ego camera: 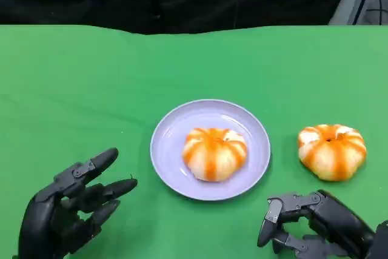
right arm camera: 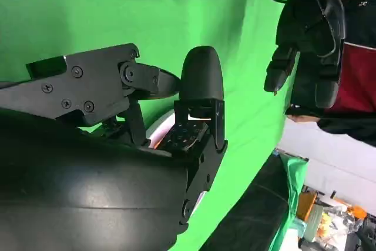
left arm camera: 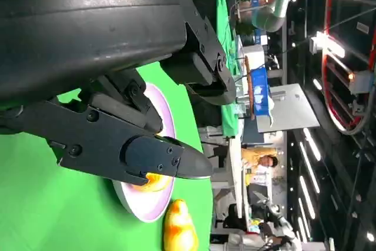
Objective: Grasp the bread from the table and place it into the plate.
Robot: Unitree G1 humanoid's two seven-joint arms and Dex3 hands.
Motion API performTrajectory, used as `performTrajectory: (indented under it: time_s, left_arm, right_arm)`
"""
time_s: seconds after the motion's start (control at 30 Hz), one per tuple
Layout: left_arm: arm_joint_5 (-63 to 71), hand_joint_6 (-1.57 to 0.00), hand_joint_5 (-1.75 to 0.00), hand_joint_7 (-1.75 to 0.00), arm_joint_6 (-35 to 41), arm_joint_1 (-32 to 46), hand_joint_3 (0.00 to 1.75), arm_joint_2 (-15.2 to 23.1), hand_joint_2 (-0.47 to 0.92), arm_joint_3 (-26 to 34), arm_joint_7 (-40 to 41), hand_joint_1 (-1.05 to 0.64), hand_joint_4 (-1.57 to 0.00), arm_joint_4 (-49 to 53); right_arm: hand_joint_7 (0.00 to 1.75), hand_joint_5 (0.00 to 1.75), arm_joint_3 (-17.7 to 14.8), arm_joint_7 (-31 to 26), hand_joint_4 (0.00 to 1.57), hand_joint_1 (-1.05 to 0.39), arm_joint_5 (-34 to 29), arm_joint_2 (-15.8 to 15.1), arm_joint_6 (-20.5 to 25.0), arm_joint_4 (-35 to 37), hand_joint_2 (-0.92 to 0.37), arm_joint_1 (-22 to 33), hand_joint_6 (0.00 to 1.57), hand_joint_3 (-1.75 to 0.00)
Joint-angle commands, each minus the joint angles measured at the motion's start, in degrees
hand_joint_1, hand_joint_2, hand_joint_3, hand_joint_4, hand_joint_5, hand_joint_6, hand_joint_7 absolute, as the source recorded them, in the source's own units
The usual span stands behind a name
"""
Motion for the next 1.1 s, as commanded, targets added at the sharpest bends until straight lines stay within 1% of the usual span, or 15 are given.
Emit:
performTrajectory:
  time_s: [0.03, 0.2, 0.27, 0.37, 0.4, 0.43, 0.53, 0.63, 0.8, 0.87, 1.03, 1.07, 1.1]
  left_arm:
    - [0.9, -0.73, -0.03, -0.01, -2.5, 0.8, 0.12, 1.0, 0.92, 0.7, 0.1, -0.44, -0.99, 1.3]
    - [2.7, -0.74, -0.01, -0.01, -4.7, 0.9, 0.10, 1.4, 0.92, 0.8, 0.6, -0.39, -0.97, 3.2]
    - [3.7, -0.78, -0.02, -0.02, -5.7, 0.7, 0.08, 1.6, 0.92, 0.8, 1.1, -0.34, -0.98, 4.1]
    - [4.1, -0.79, -0.02, -0.02, -6.4, 0.5, 0.08, 1.7, 0.92, 0.8, 1.4, -0.32, -0.98, 4.8]
    - [7.5, -0.79, -0.02, -0.02, -8.0, 0.2, 0.08, 2.7, 0.92, 0.7, 3.6, -0.32, -0.98, 6.1]
    - [10.2, -0.83, -0.02, -0.04, -9.3, -0.1, 0.07, 3.5, 0.92, 0.7, 5.3, -0.24, -0.99, 7.2]
    - [15.6, -0.88, -0.02, -0.05, -11.3, -0.7, 0.07, 5.0, 0.92, 0.3, 9.5, -0.16, -1.00, 9.2]
    - [17.8, -0.88, -0.02, -0.04, -12.2, -1.0, 0.08, 5.6, 0.92, -0.3, 12.0, -0.14, -1.01, 10.2]
    - [19.1, -0.91, -0.02, -0.04, -12.9, -1.7, 0.08, 6.7, 0.92, -1.7, 13.6, -0.08, -1.00, 11.4]
    - [19.3, -0.96, -0.02, -0.05, -13.8, -2.2, 0.15, 7.1, 0.92, -2.2, 13.8, -0.02, -1.01, 12.3]
    - [20.1, -0.98, -0.01, -0.05, -14.3, -2.6, 0.17, 7.6, 0.92, -2.7, 15.1, -0.01, -1.01, 13.0]
    - [20.8, -1.04, -0.02, -0.07, -14.2, -2.5, 0.23, 7.7, 0.92, -2.8, 16.0, 0.04, -1.03, 12.9]
    - [21.5, -1.06, -0.02, -0.07, -14.1, -2.5, 0.25, 7.9, 0.92, -2.9, 16.7, 0.06, -1.03, 12.7]
  right_arm:
    - [1.08, 1.57, -0.6, 0.0, 0.72, -0.07, 0.5, -1.0, 0.0, 0.1, -0.92, -0.3, 0.79, -0.47]
    - [1.08, 1.57, -0.6, 0.2, 0.72, -0.07, 0.8, -1.0, 0.0, 0.1, -0.92, -0.2, 0.79, -0.47]
    - [1.08, 1.57, -0.6, 0.3, 0.72, -0.08, 0.9, -1.0, 0.0, 0.1, -0.92, -0.2, 0.79, -0.47]
    - [1.07, 1.57, -0.6, 0.3, 0.72, -0.08, 1.0, -1.0, -0.1, 0.1, -0.92, -0.2, 0.79, -0.47]
    - [1.07, 1.57, -0.6, 0.3, 0.72, -0.08, 1.0, -1.1, 0.0, 0.0, -0.92, -0.2, 0.79, -0.47]
    - [1.07, 1.57, -0.6, 0.3, 0.72, -0.08, 0.9, -1.1, 0.1, -0.1, -0.92, -0.1, 0.79, -0.47]
    - [1.07, 1.57, -0.6, 0.3, 0.72, -0.08, 1.1, -1.0, 0.0, 0.0, -0.92, 0.0, 0.80, -0.46]
    - [1.07, 1.57, -0.6, 0.5, 0.72, -0.08, 1.3, -0.9, 0.0, 0.2, -0.92, -0.1, 0.80, -0.46]
    - [1.06, 1.57, -0.6, 0.4, 0.72, -0.08, 1.1, -1.1, 0.0, 0.2, -0.92, -0.2, 0.80, -0.46]
    - [1.06, 1.57, -0.6, 0.4, 0.72, -0.08, 1.1, -1.1, 0.0, 0.3, -0.92, -0.2, 0.80, -0.47]
    - [1.07, 1.57, -0.6, 0.5, 0.72, -0.08, 1.3, -1.0, 0.1, 0.3, -0.92, -0.3, 0.80, -0.47]
    - [1.07, 1.57, -0.6, 0.5, 0.73, -0.07, 1.4, -0.9, 0.2, 0.3, -0.92, -0.3, 0.80, -0.47]
    - [1.07, 1.57, -0.6, 0.6, 0.73, -0.07, 1.5, -0.9, 0.3, 0.3, -0.92, -0.3, 0.80, -0.47]
